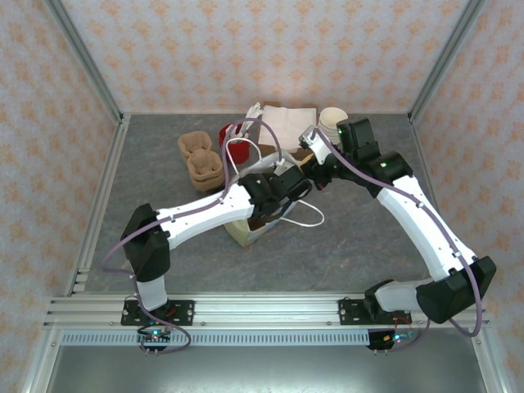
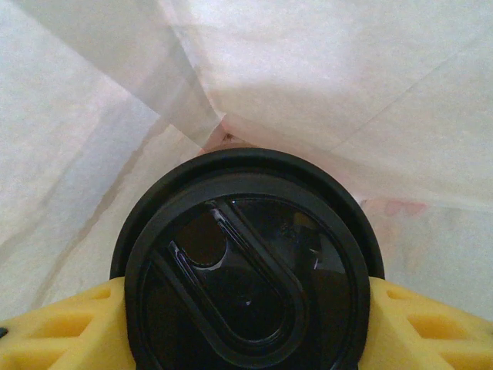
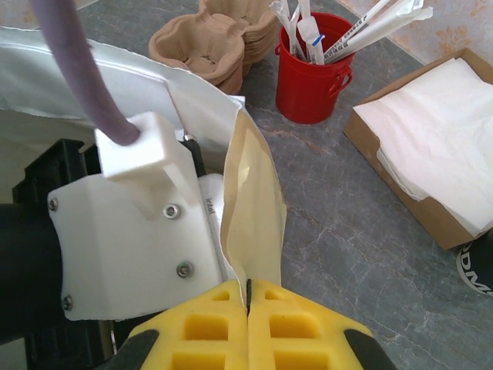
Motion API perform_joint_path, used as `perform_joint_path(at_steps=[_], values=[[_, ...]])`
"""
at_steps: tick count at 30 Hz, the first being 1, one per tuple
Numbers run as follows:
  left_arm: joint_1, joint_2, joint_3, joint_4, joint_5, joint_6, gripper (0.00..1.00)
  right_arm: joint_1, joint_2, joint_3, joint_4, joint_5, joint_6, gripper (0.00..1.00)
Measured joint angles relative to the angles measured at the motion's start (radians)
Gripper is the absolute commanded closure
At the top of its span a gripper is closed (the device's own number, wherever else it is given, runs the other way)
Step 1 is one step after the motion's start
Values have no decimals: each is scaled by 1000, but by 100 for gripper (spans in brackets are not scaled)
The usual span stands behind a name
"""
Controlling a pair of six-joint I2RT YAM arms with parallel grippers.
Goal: Pack the takeout coffee
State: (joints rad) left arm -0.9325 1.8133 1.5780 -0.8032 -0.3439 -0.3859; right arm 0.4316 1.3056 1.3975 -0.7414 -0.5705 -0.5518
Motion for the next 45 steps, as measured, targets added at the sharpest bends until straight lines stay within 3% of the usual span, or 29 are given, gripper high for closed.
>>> perform_joint_path(at_steps=[27, 39, 45], values=[[37, 41, -19, 43, 137, -10, 37, 0, 19, -37, 10, 33, 66, 100], [58, 75, 0, 61, 155, -4, 37, -4, 25, -39, 68, 47, 134, 80], [64, 89, 14, 61, 158, 2, 37, -27, -13, -67, 104, 50, 169, 78]])
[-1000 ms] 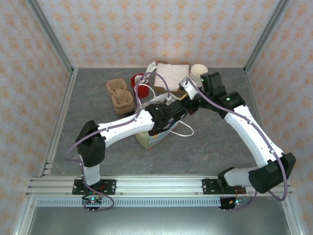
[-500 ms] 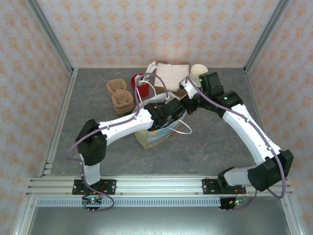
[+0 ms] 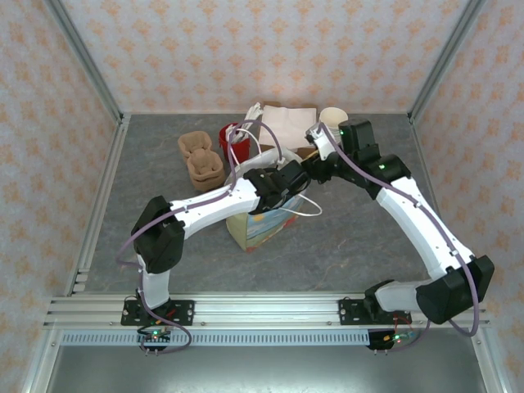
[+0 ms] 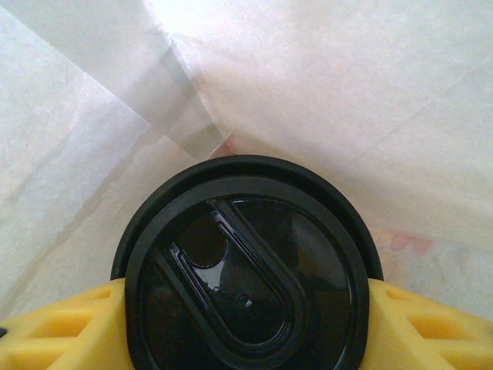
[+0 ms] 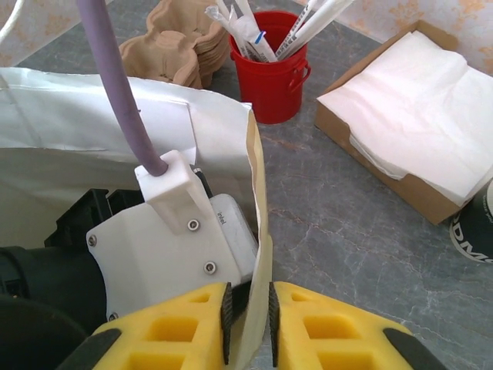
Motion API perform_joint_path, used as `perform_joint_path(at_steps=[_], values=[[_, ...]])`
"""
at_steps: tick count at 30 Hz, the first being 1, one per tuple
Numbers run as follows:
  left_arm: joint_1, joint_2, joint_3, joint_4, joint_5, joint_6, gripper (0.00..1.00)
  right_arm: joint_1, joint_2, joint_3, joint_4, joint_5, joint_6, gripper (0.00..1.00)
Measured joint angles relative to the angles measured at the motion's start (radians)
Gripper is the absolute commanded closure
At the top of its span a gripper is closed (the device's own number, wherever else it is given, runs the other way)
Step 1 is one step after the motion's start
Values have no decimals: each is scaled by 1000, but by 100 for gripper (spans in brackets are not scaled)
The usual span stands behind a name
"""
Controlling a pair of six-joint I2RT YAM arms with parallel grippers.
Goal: Pack the takeout coffee
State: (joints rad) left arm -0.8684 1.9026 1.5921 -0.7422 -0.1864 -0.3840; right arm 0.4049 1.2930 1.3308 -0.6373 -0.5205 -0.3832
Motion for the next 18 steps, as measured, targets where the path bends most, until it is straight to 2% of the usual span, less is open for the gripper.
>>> perform_joint_path(at_steps=[10, 18], values=[[1, 3, 5, 0, 0, 4, 36, -18, -47, -18, 18, 0, 35, 73], [5, 18, 43, -39, 19, 9, 23, -29, -47, -23, 36, 8, 55, 61]])
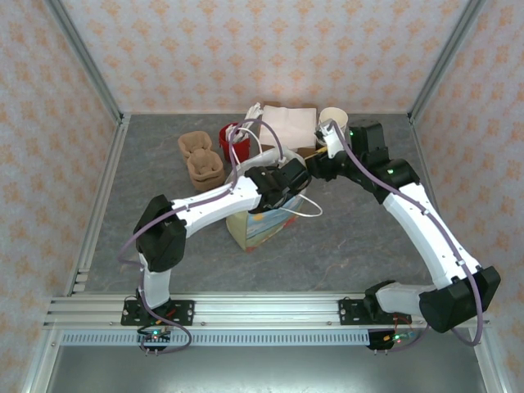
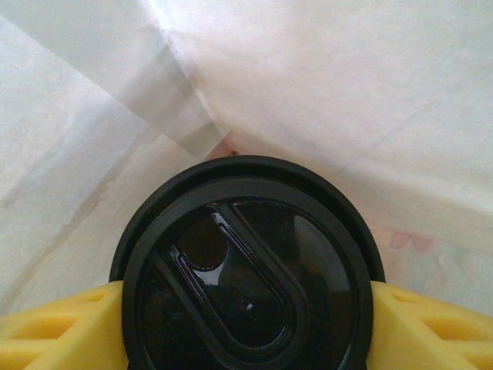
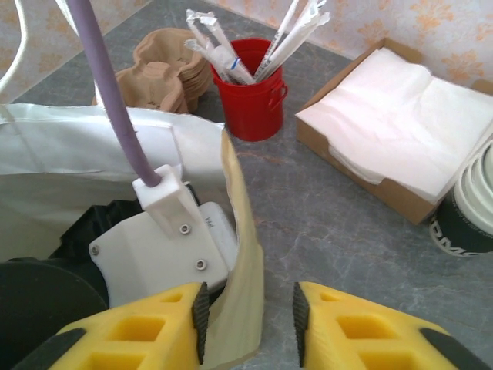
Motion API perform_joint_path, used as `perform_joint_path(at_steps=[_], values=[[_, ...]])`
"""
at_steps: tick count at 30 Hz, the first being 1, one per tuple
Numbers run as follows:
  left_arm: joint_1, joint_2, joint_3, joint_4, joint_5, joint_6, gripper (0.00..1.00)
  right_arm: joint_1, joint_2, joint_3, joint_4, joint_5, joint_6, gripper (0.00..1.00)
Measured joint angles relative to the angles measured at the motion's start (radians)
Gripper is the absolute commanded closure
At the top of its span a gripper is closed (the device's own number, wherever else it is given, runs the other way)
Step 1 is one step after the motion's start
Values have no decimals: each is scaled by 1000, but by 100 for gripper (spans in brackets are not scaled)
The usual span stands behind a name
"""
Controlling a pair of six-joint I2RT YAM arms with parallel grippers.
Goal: Pack the takeout coffee
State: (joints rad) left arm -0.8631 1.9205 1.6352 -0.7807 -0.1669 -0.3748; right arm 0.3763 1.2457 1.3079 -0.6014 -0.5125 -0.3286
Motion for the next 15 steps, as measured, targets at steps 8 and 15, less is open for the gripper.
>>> perform_joint_path(at_steps=[8, 15], values=[[7, 20, 61, -84, 26, 1, 9, -7, 8, -1, 31, 12, 11, 58], [8, 21, 76, -118, 42, 2, 0, -7, 41, -1, 41, 5, 14, 57]])
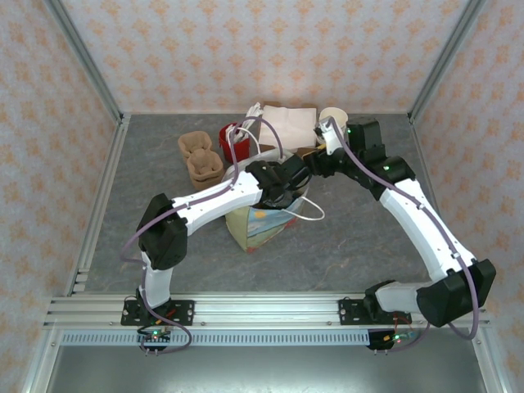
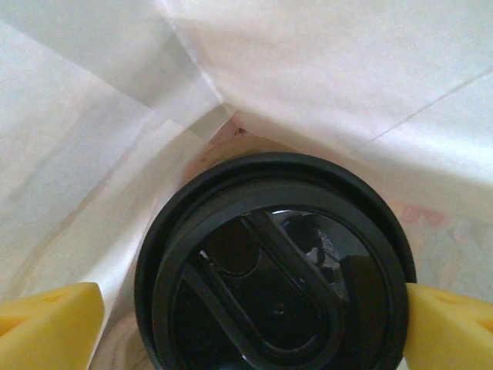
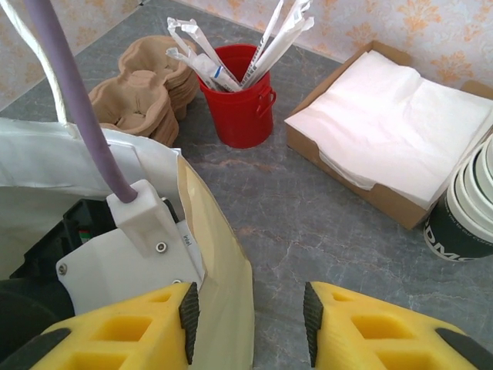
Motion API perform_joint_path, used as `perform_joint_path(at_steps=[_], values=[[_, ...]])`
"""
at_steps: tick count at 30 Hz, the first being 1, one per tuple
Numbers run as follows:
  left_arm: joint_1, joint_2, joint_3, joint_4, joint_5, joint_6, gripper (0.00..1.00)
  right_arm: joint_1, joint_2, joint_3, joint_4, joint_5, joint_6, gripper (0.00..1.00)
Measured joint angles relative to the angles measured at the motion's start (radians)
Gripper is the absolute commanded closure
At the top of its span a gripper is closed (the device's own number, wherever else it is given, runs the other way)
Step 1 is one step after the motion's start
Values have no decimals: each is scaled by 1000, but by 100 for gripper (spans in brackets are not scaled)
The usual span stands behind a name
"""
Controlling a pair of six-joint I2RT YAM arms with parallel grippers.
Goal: Pack the takeout coffee
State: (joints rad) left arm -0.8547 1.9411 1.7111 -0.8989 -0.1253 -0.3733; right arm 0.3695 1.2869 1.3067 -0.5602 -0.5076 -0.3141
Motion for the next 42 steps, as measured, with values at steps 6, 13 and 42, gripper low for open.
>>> perform_joint_path(at_steps=[6, 13, 42], values=[[-1, 0, 23, -4, 29, 0, 0, 0, 16, 0, -13, -7, 0, 58], [-1, -1, 35, -6, 41, 0, 0, 1, 16, 0, -21, -7, -5, 59], [-1, -108, 127, -79, 70, -22, 0, 23, 41, 3, -71, -14, -57, 57]])
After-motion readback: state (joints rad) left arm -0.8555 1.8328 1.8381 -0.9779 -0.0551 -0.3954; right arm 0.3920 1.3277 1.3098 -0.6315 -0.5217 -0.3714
